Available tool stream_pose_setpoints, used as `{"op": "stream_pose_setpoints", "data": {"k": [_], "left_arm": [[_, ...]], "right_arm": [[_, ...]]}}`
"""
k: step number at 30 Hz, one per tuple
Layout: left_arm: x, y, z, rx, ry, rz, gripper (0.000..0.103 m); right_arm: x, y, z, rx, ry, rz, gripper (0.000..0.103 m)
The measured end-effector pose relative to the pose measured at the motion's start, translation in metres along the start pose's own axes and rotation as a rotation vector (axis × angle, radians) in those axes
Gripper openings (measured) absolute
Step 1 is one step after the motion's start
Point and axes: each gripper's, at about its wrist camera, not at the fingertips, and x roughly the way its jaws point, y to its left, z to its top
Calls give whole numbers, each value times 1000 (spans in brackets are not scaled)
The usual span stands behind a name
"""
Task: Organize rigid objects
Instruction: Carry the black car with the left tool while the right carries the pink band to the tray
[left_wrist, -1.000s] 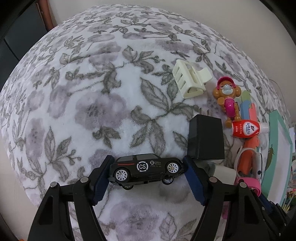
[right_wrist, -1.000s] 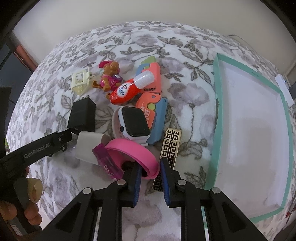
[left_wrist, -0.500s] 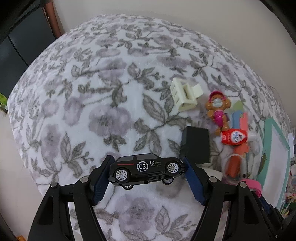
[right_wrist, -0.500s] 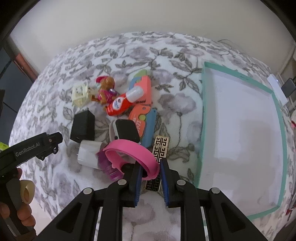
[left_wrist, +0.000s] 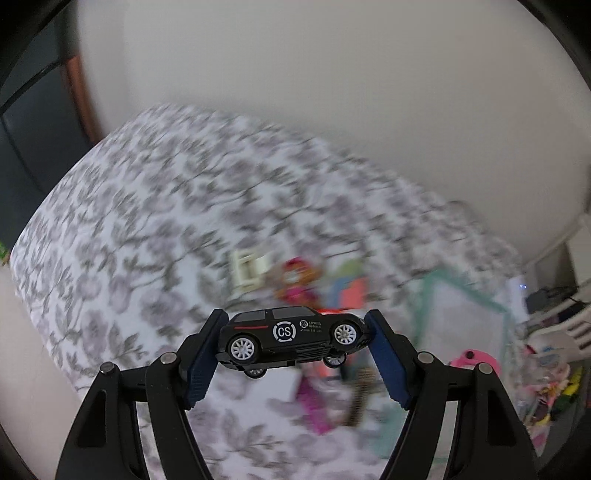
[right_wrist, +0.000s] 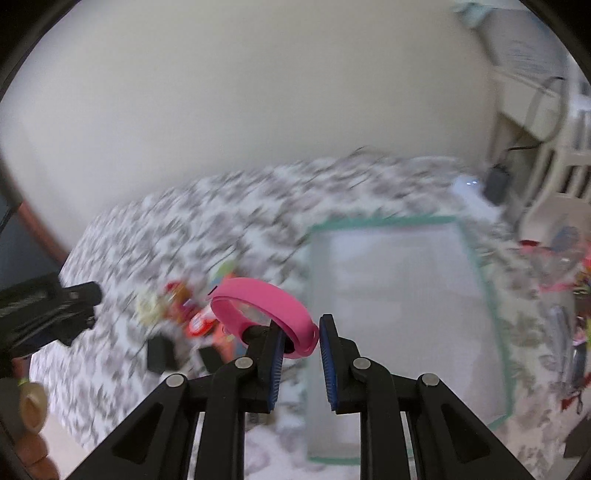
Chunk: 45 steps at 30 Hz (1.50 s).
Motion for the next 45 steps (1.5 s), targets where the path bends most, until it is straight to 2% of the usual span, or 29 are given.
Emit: {"op": "stream_pose_setpoints", "data": {"k": [4, 10, 16, 27, 36, 45], "left_arm": [[-9, -41, -1, 32, 0, -75, 76], [-1, -102, -14, 117, 12, -131, 76], [20, -136, -29, 184, 26, -133, 76], [80, -151, -61, 225, 132, -123, 76], [96, -161, -74, 278, 164, -104, 76], [105, -155, -78, 267, 204, -106, 76]], "right_arm": [[-8, -37, 6, 58, -39, -100, 20], [-10, -87, 8, 129, -72, -210, 20], [-2, -119, 4, 164, -62, -277, 20], [52, -134, -20, 162, 95, -313, 20], [66, -136, -32, 157, 160, -332, 20], [77, -133, -39, 138, 220, -339, 20]]}}
